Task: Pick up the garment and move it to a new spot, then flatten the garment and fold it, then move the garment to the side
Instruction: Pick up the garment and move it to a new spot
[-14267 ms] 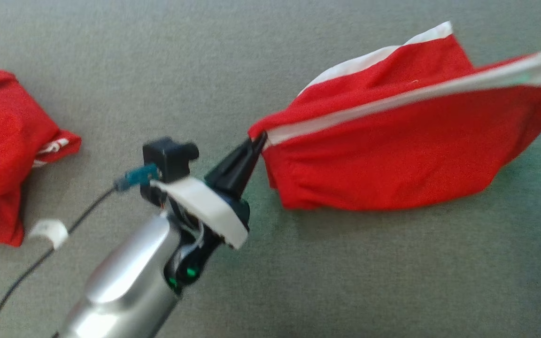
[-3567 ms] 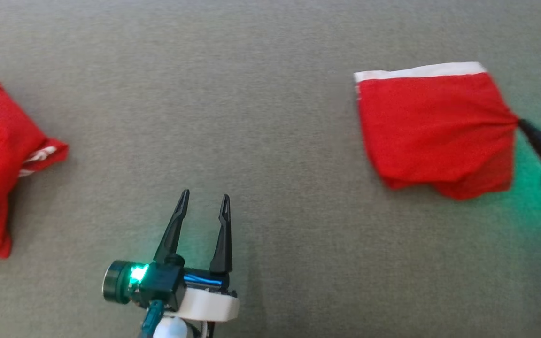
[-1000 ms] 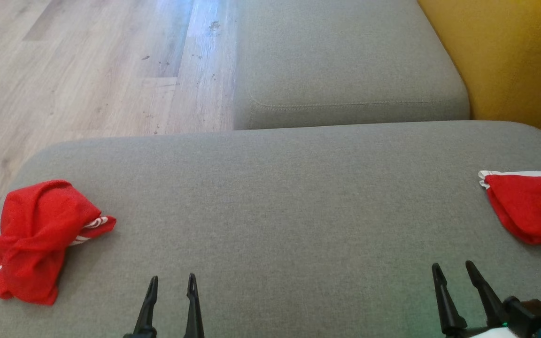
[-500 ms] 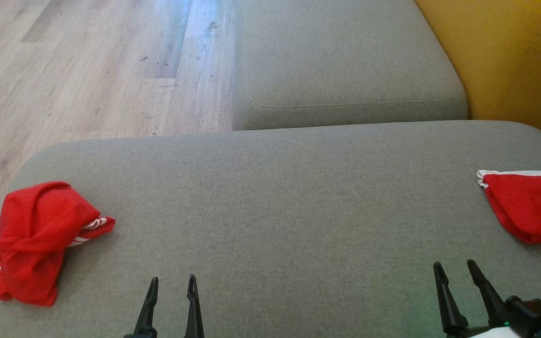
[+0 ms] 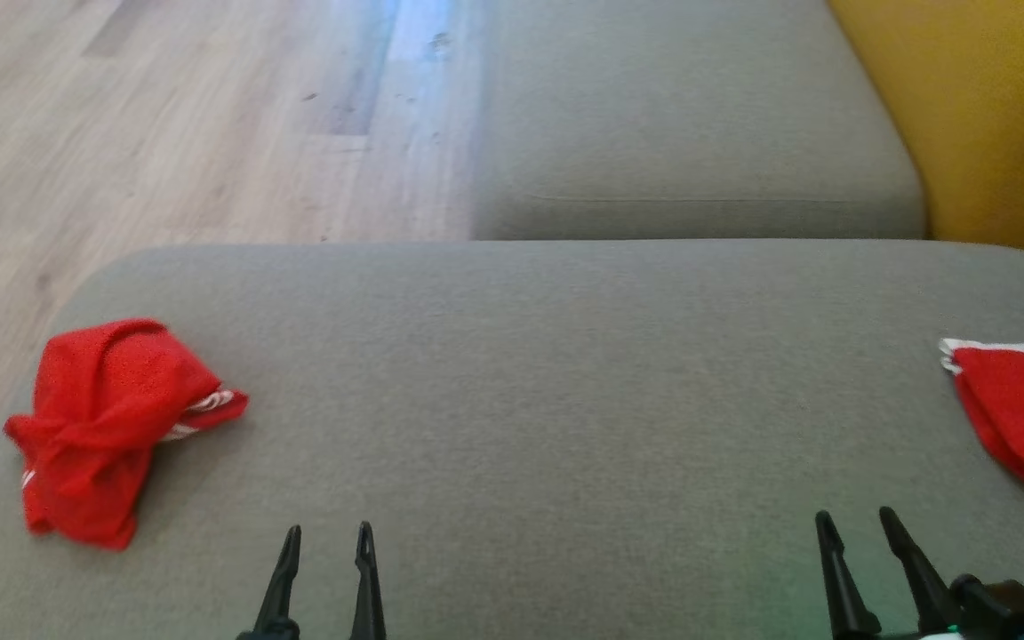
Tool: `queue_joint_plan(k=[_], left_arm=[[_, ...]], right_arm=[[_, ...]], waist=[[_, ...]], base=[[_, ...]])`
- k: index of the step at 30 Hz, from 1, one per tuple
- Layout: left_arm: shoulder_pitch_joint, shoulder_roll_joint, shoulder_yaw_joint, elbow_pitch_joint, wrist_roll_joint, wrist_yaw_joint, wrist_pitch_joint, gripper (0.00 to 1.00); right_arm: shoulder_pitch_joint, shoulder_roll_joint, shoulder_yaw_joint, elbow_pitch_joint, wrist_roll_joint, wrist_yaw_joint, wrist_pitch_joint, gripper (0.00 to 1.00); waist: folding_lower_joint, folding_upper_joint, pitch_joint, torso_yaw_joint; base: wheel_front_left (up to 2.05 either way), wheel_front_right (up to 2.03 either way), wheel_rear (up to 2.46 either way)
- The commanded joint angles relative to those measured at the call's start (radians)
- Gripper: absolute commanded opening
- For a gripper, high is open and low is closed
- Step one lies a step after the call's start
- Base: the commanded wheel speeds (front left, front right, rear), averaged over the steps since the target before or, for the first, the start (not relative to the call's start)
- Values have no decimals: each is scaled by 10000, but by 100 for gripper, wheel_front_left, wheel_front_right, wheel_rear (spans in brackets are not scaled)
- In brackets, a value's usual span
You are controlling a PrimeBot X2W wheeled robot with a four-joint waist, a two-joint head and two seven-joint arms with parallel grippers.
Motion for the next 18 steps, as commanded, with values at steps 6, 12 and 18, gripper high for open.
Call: queue_joint_plan(k=[6,12,18], left_arm=[[-582,-4,590,-282,299,-117,-80,100],[-602,48,781,-260,451,-164,-80,100],[-625,80,1015,-328,598,-209,-80,100]], right_arm=[[-394,-2,280,-377,-41,-9,-137,100],[-498,88,347,-378,-32,-9,-137,100],[-752,170,480,-356,-45,-9,-137,100]], waist=[[0,0,317,1307],[0,0,426,2277],[0,0,579,3320]], base=[[0,0,0],[0,0,0],[0,0,0]])
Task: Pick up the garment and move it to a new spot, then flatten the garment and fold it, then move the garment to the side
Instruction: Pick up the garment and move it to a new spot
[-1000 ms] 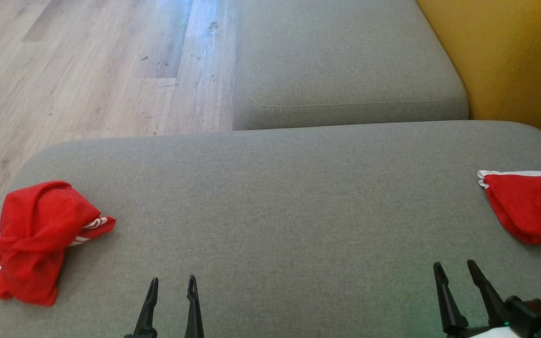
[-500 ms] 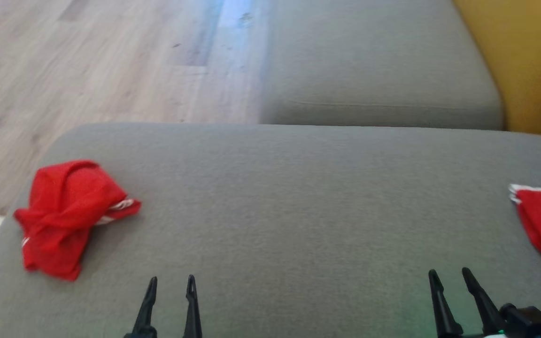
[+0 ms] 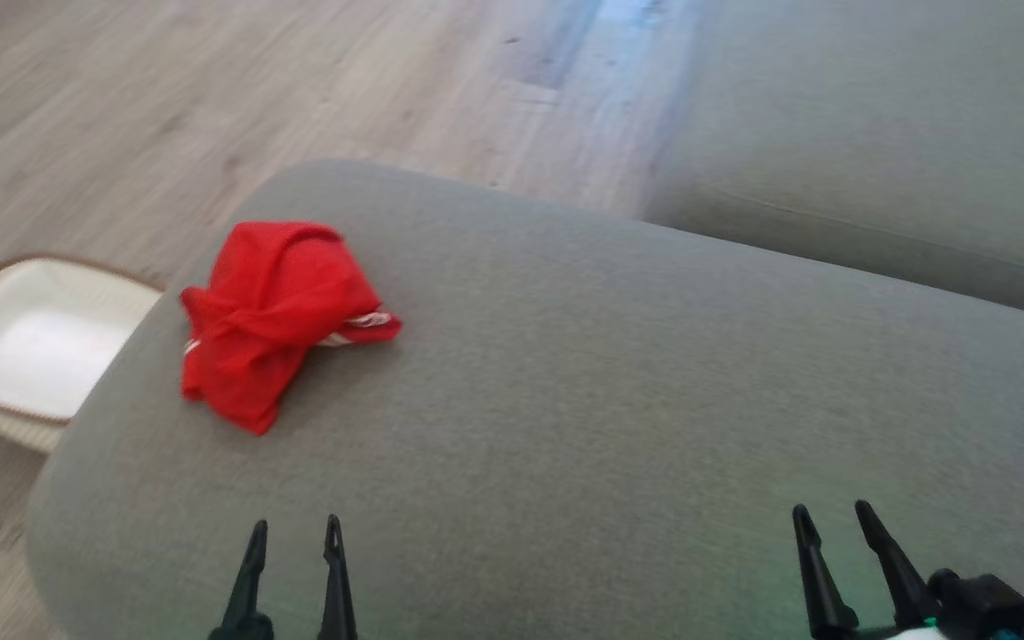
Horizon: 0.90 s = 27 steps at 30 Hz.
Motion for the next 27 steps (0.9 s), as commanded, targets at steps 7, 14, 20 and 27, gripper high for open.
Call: queue_joint_plan(k=[7,14,20,27], left_arm=[[-573,-47,712,-663,135,79,-82,100],[-566,-55,939,-772,204,46,-82,100],[-1037,123,1123,-896,372,-92,-82,100],[-2497,230,1421,-1376,514,-225,-82,100]], right_arm=[[-1039,-248,442,-170,-10,-9,-135,100],[-1108,-344,487,-144,63,-9,-135,100],[-942,-541,330,-389,-90,-9,-135,100],[-1562,-1525,398,-838,-231,-9,-135,100]], waist=[[0,0,440,555],[0,0,536,629],[0,0,1131,479],[0,0,3075,-114]], base=[[0,0,0],[0,0,0],[0,0,0],[0,0,0]])
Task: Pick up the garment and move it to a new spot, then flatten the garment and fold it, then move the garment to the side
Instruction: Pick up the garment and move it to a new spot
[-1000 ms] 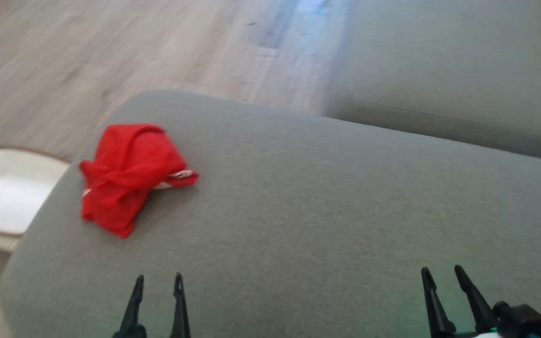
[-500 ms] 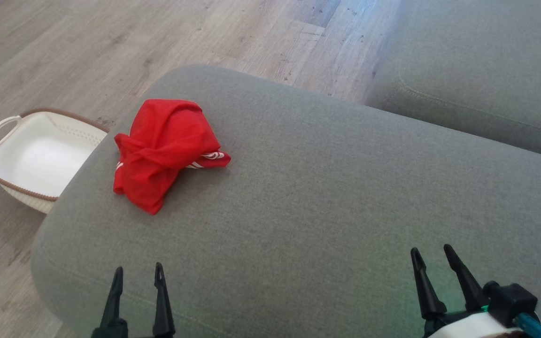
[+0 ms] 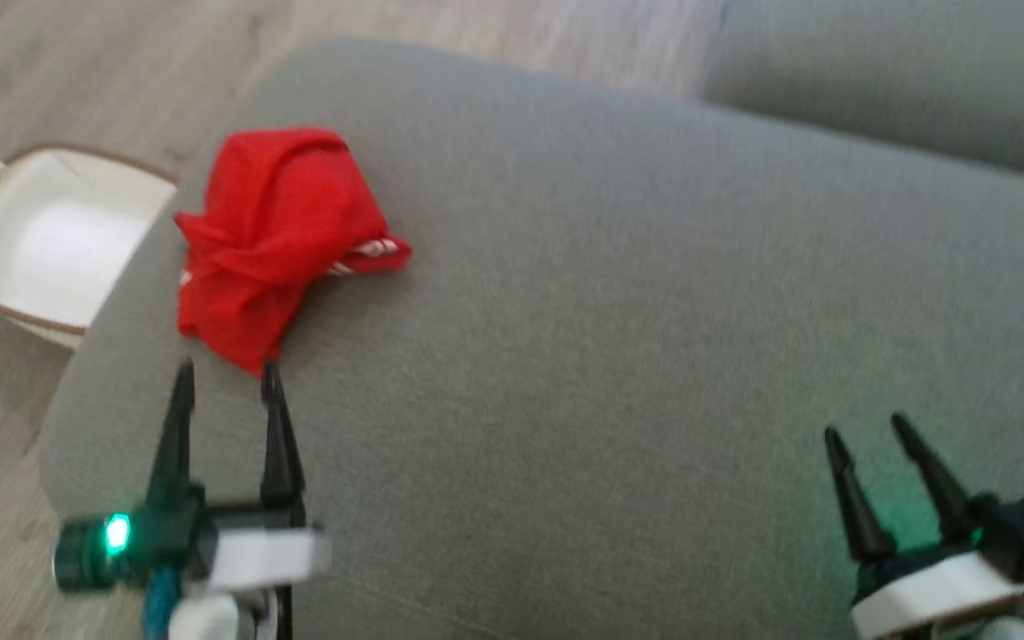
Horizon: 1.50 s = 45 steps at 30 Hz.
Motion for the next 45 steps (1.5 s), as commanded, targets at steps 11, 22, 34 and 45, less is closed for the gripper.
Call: queue_joint_plan(k=[11,22,34,45], left_arm=[[-4467,768,496,1489,490,-633,426,100],[-8473,1664,805,5861,-89,-1514,4403,100],[-9840,1813,1315,9154,-1002,-1881,5106,0],[-10383,1898,845,9191,-865,-2463,2728,0]], right_arm=[[-1949,-1699,502,-855,-5,-9,-19,100],[-2691,-2266,717,-1260,106,-9,397,100],[-2918,-2358,738,-1279,167,-9,434,100],[-2765,-1448,926,-455,239,-9,-18,100]], waist=[[-1,0,3065,-853],[-1,0,3869,-1055],[-1,0,4071,-1499],[-1,0,2242,-1920]], base=[[0,0,0],[0,0,0],[0,0,0],[0,0,0]])
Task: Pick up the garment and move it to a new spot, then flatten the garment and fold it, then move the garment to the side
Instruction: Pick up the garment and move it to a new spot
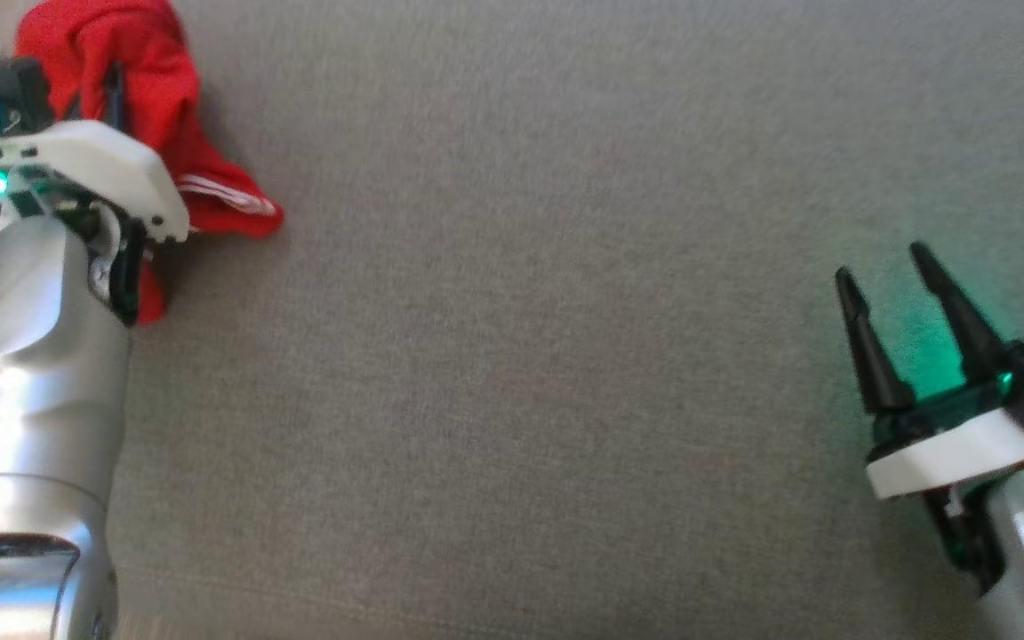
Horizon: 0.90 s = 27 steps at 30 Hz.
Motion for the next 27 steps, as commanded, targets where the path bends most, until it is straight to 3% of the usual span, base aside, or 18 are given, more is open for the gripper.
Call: queue_joint_plan(k=[1,9,14,20,27], left_arm=[[-511,550,1,-498,44,-111,-177,0],[-501,425,-979,-1834,-181,-397,-174,0],[82,304,-1966,-3532,-1371,-408,434,0],[883,418,-2564,-6121,-2839,-410,1422,0],[1865,-290,-2767,-7414,-3873,-351,2004,0]], right_arm=[[229,84,218,-130,91,-9,-132,100],[956,994,153,312,235,-9,-212,100],[1624,1482,66,304,237,-9,-215,100],[1861,1661,131,106,154,-9,-216,100],[1976,1733,156,51,161,-9,-217,100]], waist=[[1,0,-946,-290],[1,0,-2855,-1166],[1,0,-3962,-2171],[1,0,-4349,-3756],[1,0,-4241,-5026]], base=[[0,0,0],[0,0,0],[0,0,0],[0,0,0],[0,0,0]])
